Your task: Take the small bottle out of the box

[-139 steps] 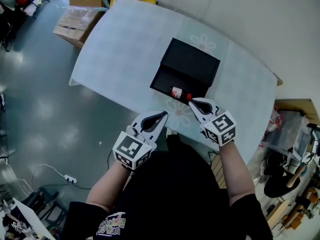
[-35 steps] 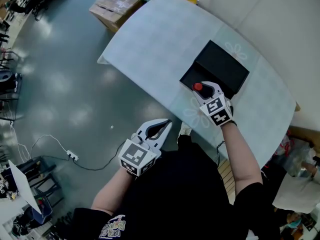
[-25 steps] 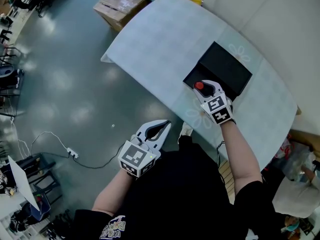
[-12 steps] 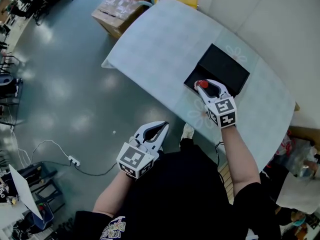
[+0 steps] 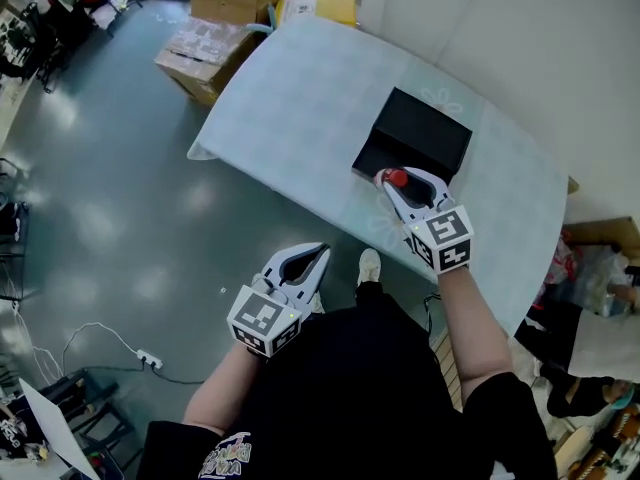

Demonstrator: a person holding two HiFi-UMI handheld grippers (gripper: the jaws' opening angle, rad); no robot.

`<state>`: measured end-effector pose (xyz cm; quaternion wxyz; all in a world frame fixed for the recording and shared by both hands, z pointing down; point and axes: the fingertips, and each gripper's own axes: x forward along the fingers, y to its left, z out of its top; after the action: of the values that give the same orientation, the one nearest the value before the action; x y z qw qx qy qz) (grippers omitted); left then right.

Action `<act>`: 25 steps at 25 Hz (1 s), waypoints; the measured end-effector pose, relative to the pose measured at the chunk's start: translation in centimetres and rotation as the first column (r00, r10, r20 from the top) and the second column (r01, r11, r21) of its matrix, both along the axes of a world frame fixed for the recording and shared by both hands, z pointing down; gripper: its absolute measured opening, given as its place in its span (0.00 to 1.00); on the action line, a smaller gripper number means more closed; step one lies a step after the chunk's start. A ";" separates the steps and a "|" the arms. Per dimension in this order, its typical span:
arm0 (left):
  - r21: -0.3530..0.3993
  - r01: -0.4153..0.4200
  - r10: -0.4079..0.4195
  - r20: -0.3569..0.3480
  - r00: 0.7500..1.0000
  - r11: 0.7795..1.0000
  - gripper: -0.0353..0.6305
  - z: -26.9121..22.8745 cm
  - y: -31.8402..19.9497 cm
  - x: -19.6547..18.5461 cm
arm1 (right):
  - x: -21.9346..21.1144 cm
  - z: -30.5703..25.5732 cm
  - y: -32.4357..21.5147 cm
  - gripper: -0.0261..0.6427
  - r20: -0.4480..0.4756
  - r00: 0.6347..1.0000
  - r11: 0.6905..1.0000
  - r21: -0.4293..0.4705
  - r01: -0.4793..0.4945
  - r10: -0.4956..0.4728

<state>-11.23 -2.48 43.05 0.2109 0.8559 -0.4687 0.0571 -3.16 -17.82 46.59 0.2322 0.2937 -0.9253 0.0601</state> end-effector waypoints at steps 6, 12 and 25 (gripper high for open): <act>0.021 -0.088 0.088 -0.004 0.996 0.996 0.10 -0.6 1.6 -0.5 | 0.9 -1.1 4.1 0.28 0.012 0.997 0.997 -0.001 -0.083 0.083; 0.016 -0.188 0.188 0.002 0.982 0.982 0.10 -0.3 4.7 -1.0 | 0.9 -1.6 9.2 0.28 0.017 0.988 0.989 0.007 -0.151 0.151; 0.006 -0.327 0.327 0.007 0.945 0.945 0.10 0.1 8.6 1.1 | 2.8 -1.5 18.1 0.28 0.032 0.969 0.970 -0.021 -0.244 0.245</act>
<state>-10.17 6.15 43.15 0.1942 0.9223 -0.3212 0.0921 -0.36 0.29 45.09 0.2098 0.4024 -0.8854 0.1011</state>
